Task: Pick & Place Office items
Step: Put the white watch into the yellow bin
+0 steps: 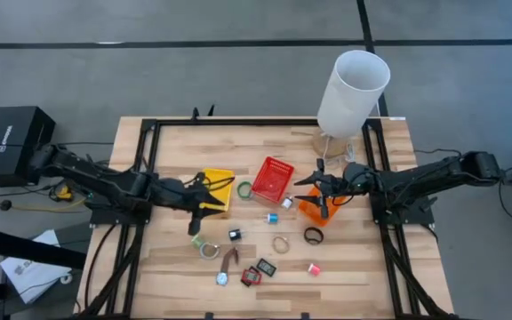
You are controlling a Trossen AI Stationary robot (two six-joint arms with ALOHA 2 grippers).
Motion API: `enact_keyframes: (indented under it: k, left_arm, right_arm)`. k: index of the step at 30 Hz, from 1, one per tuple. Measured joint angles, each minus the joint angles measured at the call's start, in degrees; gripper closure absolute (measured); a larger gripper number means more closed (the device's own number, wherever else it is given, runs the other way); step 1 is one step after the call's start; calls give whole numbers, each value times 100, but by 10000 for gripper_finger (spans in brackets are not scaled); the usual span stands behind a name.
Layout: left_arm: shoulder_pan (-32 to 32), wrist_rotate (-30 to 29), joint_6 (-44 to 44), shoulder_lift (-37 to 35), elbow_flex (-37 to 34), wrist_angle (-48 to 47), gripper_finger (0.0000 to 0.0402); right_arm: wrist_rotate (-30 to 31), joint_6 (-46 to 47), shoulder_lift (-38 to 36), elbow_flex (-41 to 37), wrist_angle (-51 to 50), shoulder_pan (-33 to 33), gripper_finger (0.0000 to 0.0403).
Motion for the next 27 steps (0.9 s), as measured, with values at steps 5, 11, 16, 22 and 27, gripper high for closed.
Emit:
enact_keyframes:
  k: [5, 11, 16, 22, 27]
  left_arm:
    - [-487, 2, -305, 393, -1, -510, 311]
    - [-1014, 11, -413, 1172, -4, -574, 311]
    - [-1176, 9, -753, 1623, -4, -571, 311]
    - [-1300, 66, -770, 1848, -4, -535, 311]
    - [-1393, 144, -770, 2163, -4, -478, 311]
  right_arm:
    - [-2, 0, 0, 0, -30, 0, 227]
    - [0, -6, 0, 0, -27, 0, 227]
    - [-2, -57, 0, -1, -7, -2, 227]
    - [-2, -55, 0, -2, -9, -4, 227]
    - [-2, -50, 0, -1, -7, -4, 227]
